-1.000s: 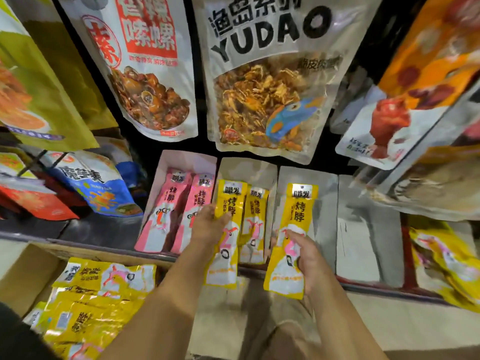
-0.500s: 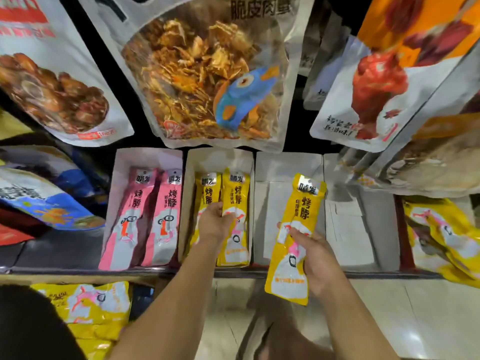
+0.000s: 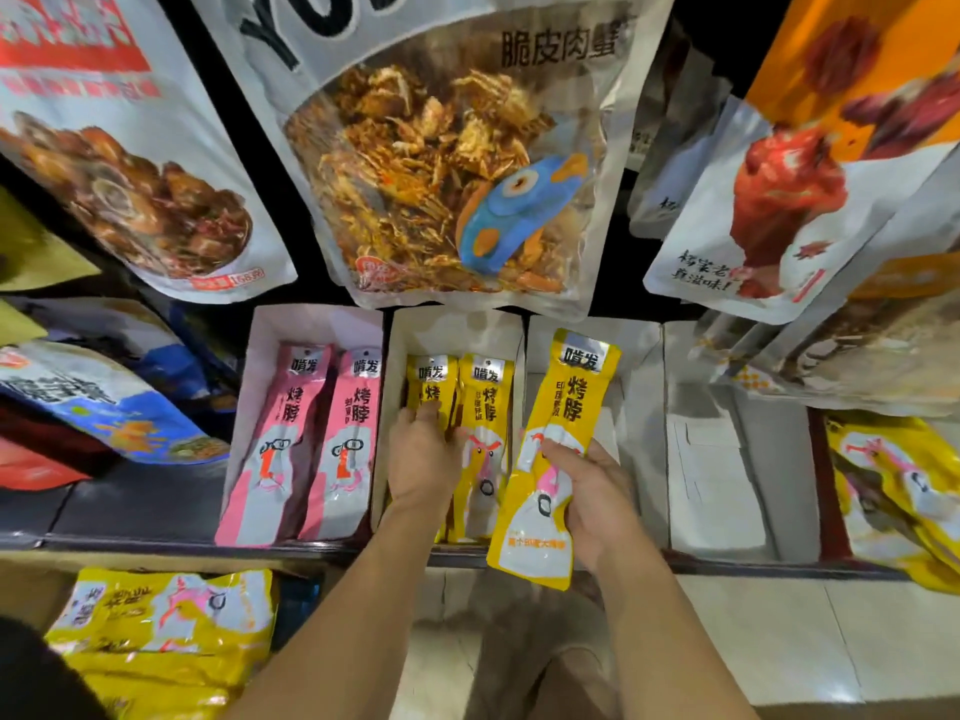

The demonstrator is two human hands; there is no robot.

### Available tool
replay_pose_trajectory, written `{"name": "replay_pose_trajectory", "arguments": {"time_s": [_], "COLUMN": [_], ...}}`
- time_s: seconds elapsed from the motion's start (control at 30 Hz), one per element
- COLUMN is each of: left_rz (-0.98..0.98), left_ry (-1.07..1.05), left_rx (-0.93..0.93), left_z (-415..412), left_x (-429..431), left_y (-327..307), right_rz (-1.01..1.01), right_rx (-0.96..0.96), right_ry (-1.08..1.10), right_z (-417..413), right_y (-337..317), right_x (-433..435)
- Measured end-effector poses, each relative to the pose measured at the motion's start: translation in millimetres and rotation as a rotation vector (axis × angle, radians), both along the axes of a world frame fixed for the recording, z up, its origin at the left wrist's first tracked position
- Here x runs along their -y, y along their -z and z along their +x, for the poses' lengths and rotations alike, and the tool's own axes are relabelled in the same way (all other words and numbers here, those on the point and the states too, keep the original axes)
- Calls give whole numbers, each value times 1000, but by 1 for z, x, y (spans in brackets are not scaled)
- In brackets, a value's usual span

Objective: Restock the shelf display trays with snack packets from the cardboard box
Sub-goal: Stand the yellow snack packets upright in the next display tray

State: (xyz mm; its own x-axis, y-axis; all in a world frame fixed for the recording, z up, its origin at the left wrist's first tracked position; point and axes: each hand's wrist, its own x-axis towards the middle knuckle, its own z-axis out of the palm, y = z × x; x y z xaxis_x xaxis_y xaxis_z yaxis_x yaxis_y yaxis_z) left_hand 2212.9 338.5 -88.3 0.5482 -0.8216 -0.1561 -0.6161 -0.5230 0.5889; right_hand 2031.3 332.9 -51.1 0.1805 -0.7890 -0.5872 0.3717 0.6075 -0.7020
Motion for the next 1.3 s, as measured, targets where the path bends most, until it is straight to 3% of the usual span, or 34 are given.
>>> {"name": "replay_pose_trajectory", "arguments": {"time_s": [0.2, 0.53, 0.77, 1.0, 1.3], "left_rz": [-132, -102, -90, -103, -2], "left_ry": [-161, -132, -166, -152, -98], "left_rx": [89, -325, -381, -475, -439], "left_z": [48, 84, 89, 93, 95], "left_x": [-17, -34, -33, -33, -56], "left_y": [-15, -5, 2, 0, -21], "right_rz": [-12, -19, -82, -206, -244], "right_rx": [-56, -329, -540, -808, -899], "right_ry": [-106, -239, -165, -290, -442], "right_z": [41, 107, 140, 154, 144], "right_y": [-5, 21, 38, 41, 16], "right_x": [1, -4, 7, 0, -7]}}
